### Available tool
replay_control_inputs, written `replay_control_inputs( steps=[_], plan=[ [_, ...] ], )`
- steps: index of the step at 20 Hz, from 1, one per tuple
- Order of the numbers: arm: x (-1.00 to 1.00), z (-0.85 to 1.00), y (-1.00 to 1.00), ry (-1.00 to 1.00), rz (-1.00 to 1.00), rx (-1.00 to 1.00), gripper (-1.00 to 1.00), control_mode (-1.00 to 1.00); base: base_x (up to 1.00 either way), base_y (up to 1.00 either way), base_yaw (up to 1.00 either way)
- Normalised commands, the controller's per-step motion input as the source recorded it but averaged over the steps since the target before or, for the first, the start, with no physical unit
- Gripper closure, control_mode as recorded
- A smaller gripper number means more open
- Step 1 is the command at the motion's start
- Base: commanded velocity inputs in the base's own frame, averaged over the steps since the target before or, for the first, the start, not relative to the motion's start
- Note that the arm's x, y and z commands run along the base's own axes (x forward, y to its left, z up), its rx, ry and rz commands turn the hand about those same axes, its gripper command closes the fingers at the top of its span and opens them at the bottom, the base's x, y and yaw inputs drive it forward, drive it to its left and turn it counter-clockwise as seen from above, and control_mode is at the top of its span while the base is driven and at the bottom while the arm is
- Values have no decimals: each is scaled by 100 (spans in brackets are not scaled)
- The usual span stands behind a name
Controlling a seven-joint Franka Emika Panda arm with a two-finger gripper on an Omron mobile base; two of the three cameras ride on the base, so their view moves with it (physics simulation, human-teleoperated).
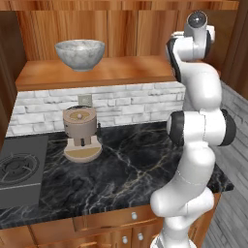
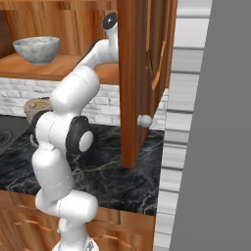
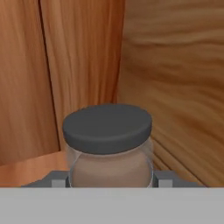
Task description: Take the cinnamon bottle from the cabinet and place it on the dining table, next to the plate with the cupcake. Then take the chocolate from the dining counter and place it on the cupcake plate.
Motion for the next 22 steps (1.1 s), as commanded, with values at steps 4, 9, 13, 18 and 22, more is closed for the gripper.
replay_control_inputs(
  steps=[4,9,13,18,22],
  plan=[
    [-51,-2,0,-3,0,0,100,-100,0,0,0],
    [-100,-16,31,-14,8,0,100,-100,0,0,0],
    [-100,-14,55,-13,18,0,100,-100,0,0,0],
    [-100,0,44,-1,17,0,100,-100,0,0,0],
    [-100,6,31,0,12,5,100,-100,0,0,0]
  ],
)
